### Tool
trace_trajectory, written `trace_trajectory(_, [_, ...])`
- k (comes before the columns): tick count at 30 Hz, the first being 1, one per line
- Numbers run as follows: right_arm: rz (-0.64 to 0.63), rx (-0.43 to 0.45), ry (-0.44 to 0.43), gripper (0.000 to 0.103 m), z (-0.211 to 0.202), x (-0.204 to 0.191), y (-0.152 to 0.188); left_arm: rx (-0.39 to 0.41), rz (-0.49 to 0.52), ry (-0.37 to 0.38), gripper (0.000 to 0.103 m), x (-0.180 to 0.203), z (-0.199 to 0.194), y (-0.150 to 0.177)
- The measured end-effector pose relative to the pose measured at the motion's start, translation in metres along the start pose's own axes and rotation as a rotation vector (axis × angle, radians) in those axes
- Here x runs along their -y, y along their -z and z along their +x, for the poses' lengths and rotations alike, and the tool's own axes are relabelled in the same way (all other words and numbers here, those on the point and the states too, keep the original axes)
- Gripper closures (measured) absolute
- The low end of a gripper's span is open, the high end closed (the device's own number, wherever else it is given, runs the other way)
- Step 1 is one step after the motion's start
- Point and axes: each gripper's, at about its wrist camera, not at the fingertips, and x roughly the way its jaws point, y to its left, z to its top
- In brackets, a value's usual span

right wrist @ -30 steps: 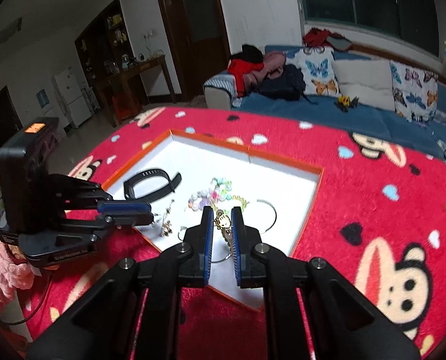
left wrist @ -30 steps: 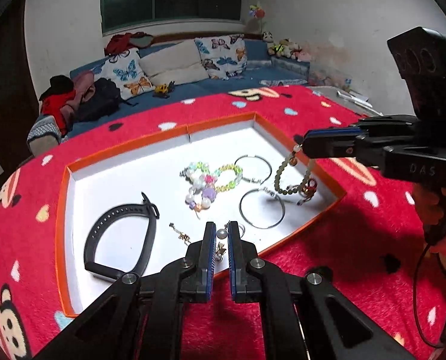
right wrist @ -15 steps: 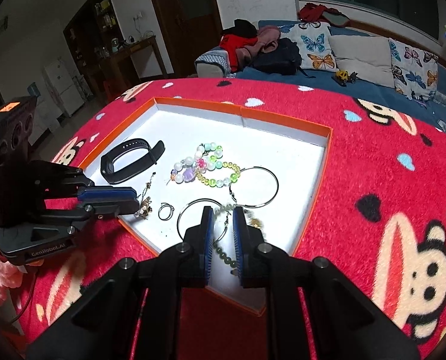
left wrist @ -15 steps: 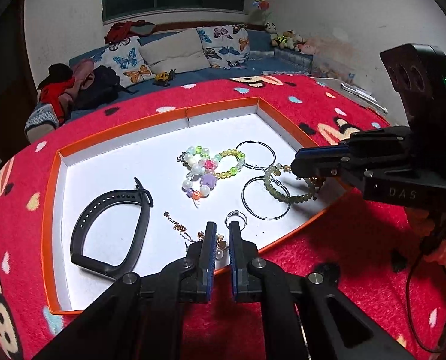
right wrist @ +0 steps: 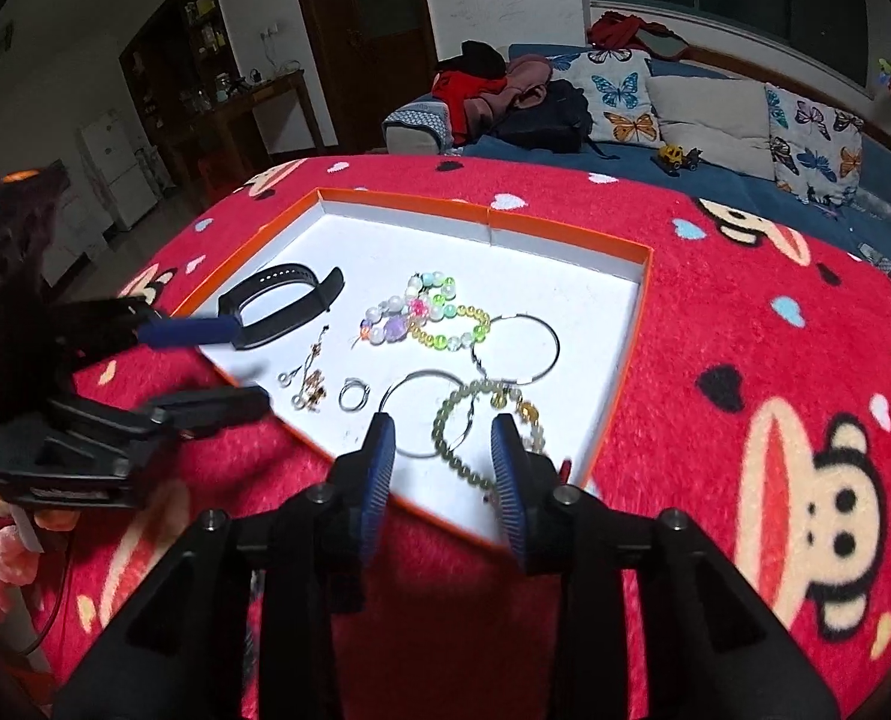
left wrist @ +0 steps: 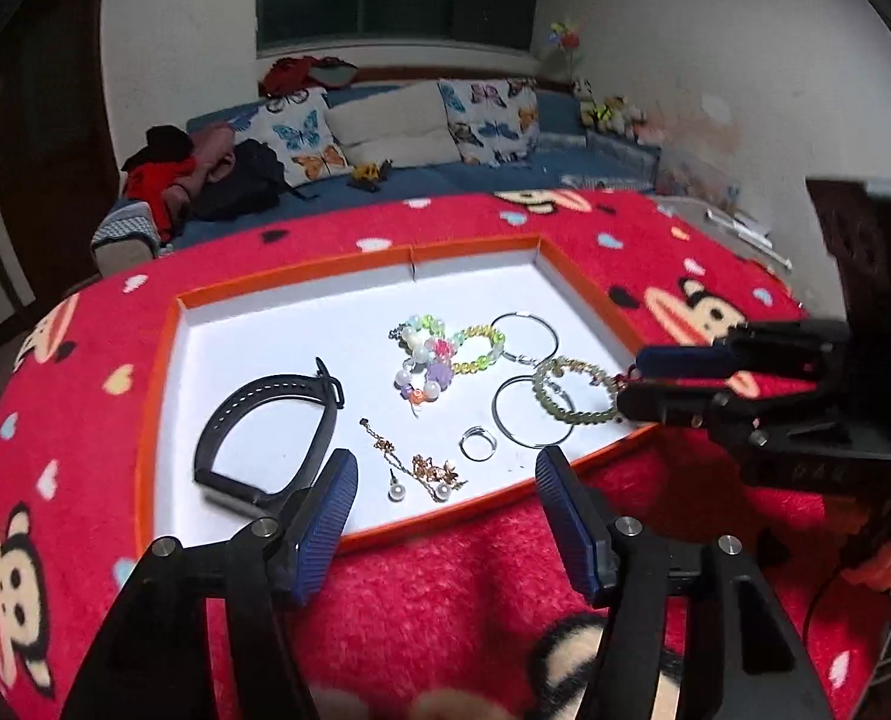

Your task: Organize jewelry

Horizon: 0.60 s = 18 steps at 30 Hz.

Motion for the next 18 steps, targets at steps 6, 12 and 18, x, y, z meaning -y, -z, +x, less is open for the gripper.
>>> trace_trajectory(6, [0.03, 0.001, 0.006, 0.062, -0.015, -0.009, 0.015, 0.024, -0.036, -0.038, 0.037, 0.005, -0.033, 0.011])
trace_trajectory(12, [0.054, 0.001, 0.011, 0.057, -0.024, -0.023, 0.034, 0.038, -0.057, -0.094, 0.025, 0.011, -0.062, 0.03])
trace_trajectory(18, [0.075, -0.009, 0.027, 0.055, -0.031, -0.036, 0.051, 0.038, -0.055, -0.121, 0.015, 0.022, -0.079, 0.053])
